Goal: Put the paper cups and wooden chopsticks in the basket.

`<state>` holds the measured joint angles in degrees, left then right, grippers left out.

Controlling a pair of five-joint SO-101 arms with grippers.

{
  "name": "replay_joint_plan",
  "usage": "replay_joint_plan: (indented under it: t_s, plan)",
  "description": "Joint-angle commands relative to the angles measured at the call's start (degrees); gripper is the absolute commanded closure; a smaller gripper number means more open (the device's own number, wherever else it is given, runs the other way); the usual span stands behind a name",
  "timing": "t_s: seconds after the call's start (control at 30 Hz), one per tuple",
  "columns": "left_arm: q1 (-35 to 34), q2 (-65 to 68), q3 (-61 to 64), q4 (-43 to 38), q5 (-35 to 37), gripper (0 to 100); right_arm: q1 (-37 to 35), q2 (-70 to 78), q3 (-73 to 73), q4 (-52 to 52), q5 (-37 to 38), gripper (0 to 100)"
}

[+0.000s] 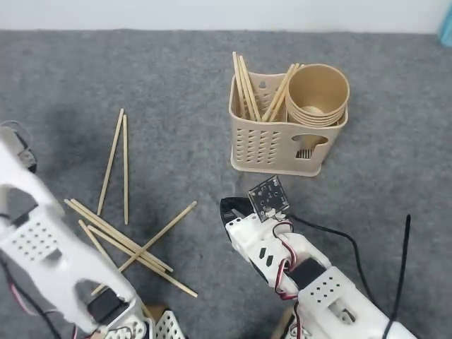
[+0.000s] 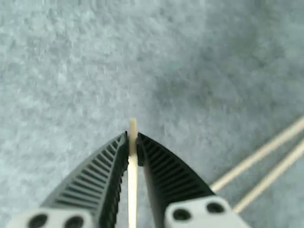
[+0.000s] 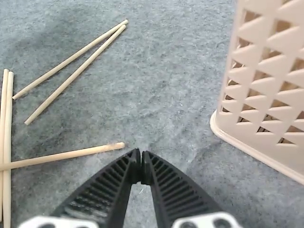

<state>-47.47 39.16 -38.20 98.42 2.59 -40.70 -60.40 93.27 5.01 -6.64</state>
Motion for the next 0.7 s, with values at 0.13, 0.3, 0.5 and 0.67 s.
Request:
replay_joint_plan:
  t_s: [0.13, 0.3, 0.5, 0.67]
  plan:
    - [3.69, -24.44, 17.45, -0.18, -2.73, 99, 0.75, -0.92, -0.44, -1.19, 1.67, 98.6]
    - [4.31, -38.95, 27.65, -3.96, -2.73, 99, 0.75, -0.92, -0.44, -1.19, 1.67, 98.6]
    - [6.68, -55.47, 36.53, -7.74, -2.81, 99, 0.75, -0.92, -0.44, -1.19, 1.67, 98.6]
    - [10.02, -65.58, 41.27, -12.57, -2.81, 99, 0.75, -0.92, -0.44, -1.19, 1.67, 98.6]
